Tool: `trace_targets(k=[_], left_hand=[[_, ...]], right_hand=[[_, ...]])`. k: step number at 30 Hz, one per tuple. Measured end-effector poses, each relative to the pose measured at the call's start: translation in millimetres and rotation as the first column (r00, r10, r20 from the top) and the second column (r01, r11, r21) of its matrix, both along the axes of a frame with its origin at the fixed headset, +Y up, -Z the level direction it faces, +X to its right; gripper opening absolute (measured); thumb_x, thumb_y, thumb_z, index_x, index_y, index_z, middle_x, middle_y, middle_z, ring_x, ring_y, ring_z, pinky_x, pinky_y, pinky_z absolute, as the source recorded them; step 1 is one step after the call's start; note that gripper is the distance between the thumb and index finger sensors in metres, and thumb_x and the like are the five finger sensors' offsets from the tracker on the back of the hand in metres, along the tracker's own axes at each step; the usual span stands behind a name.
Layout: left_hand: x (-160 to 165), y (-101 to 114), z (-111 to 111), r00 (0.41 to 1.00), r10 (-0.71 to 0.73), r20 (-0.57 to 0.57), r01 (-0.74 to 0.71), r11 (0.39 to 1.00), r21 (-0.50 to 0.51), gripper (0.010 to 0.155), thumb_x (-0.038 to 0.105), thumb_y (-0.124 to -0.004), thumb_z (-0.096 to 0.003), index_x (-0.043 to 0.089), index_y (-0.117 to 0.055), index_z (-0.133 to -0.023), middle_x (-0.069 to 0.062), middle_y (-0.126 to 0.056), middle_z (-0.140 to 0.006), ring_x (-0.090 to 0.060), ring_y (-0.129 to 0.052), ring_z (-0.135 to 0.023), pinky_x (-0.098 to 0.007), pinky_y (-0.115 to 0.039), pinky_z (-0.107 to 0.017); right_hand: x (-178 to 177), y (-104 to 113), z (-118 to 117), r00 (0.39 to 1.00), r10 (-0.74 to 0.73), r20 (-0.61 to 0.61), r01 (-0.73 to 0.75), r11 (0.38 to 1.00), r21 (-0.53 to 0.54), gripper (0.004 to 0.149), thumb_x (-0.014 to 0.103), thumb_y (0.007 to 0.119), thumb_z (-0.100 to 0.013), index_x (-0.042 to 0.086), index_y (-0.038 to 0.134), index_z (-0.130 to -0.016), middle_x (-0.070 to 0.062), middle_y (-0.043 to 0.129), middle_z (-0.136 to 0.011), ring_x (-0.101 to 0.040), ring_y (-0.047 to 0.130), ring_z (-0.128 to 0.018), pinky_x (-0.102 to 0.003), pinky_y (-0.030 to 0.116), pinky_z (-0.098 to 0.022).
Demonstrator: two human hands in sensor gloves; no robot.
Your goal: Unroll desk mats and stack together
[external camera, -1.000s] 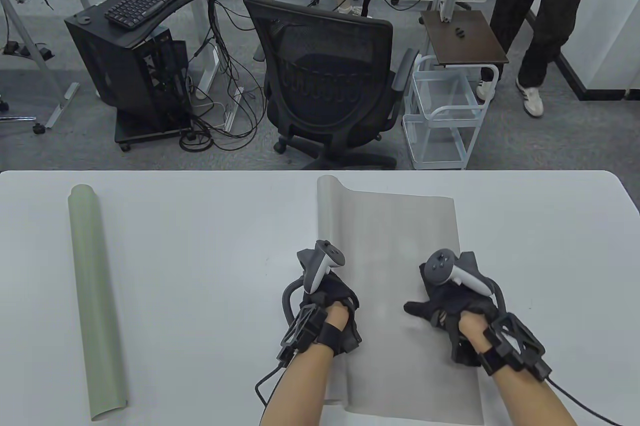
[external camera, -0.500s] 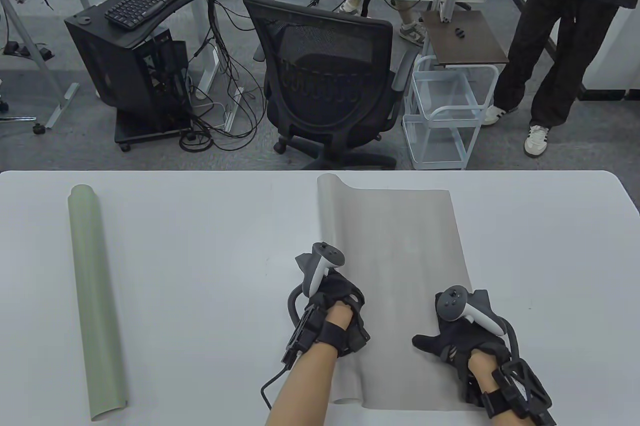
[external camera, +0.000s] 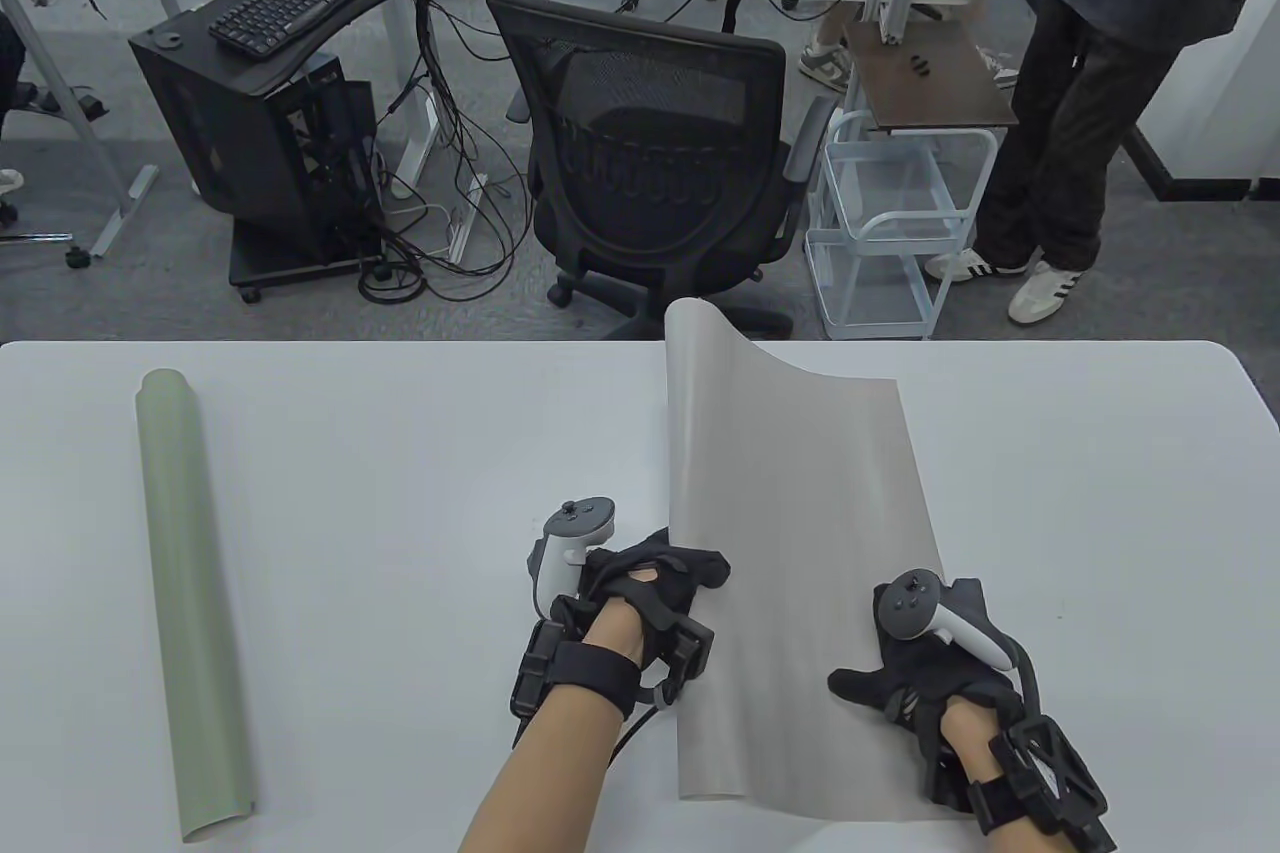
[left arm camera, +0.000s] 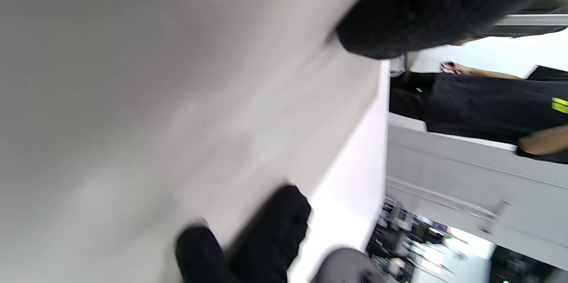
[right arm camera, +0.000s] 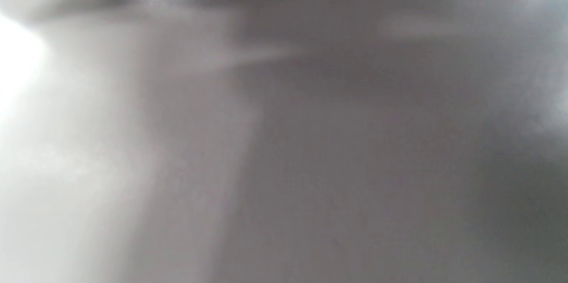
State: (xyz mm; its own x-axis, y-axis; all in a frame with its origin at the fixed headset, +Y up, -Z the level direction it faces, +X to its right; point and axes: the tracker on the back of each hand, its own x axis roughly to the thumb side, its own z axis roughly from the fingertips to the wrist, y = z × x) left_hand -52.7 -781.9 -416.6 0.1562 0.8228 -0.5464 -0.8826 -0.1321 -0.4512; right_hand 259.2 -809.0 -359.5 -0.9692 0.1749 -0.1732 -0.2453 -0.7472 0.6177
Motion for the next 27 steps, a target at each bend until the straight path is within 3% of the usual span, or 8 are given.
trace_targets(k=[2, 7, 15, 18, 22, 27], left_hand=[[3.1, -4.5, -0.1, 0.991, 0.131, 0.021, -0.132, 0.991, 0.014, 0.061, 0.033, -0.085, -0.045, 0.021, -0.04, -0.086, -0.012, -0.06, -0.102, -0.033, -0.097, -0.083, -0.044, -0.092, -0.058], [-1.1, -3.6, 3.3, 0.974, 0.221, 0.048, -0.225, 0.968, 0.113, 0.087, 0.024, -0.078, -0.0473, 0.017, -0.008, -0.097, -0.014, -0.054, -0.104, -0.037, -0.089, -0.088, -0.052, -0.083, -0.061], [-31.7, -2.4, 6.9, 0.955, 0.297, 0.021, -0.297, 0.949, 0.103, 0.086, 0.016, -0.07, -0.0461, 0.015, 0.001, -0.095, -0.022, -0.039, -0.106, -0.045, -0.077, -0.09, -0.061, -0.071, -0.062], [-41.7, -7.7, 6.5, 0.961, 0.277, -0.029, -0.273, 0.957, 0.096, 0.088, 0.015, -0.075, -0.0465, 0.016, -0.003, -0.097, -0.02, -0.043, -0.106, -0.043, -0.08, -0.088, -0.058, -0.074, -0.061], [-46.0, -12.9, 3.6, 0.965, 0.247, -0.084, -0.244, 0.969, 0.038, 0.083, 0.023, -0.088, -0.0447, 0.011, -0.025, -0.098, -0.01, -0.057, -0.102, -0.029, -0.092, -0.079, -0.046, -0.084, -0.058], [-43.6, -14.5, -1.7, 0.971, 0.235, -0.044, -0.235, 0.972, -0.01, 0.066, 0.034, -0.095, -0.0429, 0.026, -0.049, -0.09, -0.001, -0.07, -0.09, -0.02, -0.095, -0.07, -0.039, -0.088, -0.054]], right_hand=[[0.0, -0.1, 0.1, 1.0, -0.001, -0.001, 0.001, 1.0, 0.001, 0.101, 0.075, 0.059, -0.036, 0.031, -0.012, -0.093, -0.004, -0.027, -0.096, -0.036, -0.024, -0.089, -0.056, -0.002, -0.064], [-0.6, 0.5, 0.2, 1.0, 0.005, 0.003, -0.005, 1.0, 0.0, 0.101, 0.075, 0.059, -0.036, 0.031, -0.012, -0.093, -0.005, -0.027, -0.096, -0.036, -0.023, -0.089, -0.056, -0.002, -0.064], [-1.3, 0.6, 0.4, 1.0, 0.011, 0.004, -0.011, 1.0, 0.004, 0.101, 0.075, 0.058, -0.036, 0.03, -0.012, -0.093, -0.006, -0.026, -0.096, -0.037, -0.023, -0.089, -0.056, -0.001, -0.065], [-1.9, 0.5, 0.4, 1.0, 0.012, 0.007, -0.012, 1.0, 0.003, 0.101, 0.075, 0.058, -0.036, 0.029, -0.012, -0.093, -0.006, -0.027, -0.096, -0.037, -0.023, -0.089, -0.056, -0.001, -0.064], [-2.1, 0.6, 0.7, 1.0, 0.012, 0.011, -0.012, 1.0, 0.002, 0.101, 0.076, 0.057, -0.036, 0.03, -0.012, -0.093, -0.006, -0.027, -0.096, -0.037, -0.023, -0.089, -0.056, -0.002, -0.064], [-2.3, 0.7, 0.7, 1.0, 0.01, 0.011, -0.01, 1.0, -0.005, 0.101, 0.075, 0.058, -0.036, 0.029, -0.013, -0.093, -0.006, -0.028, -0.096, -0.037, -0.024, -0.089, -0.056, -0.002, -0.064]])
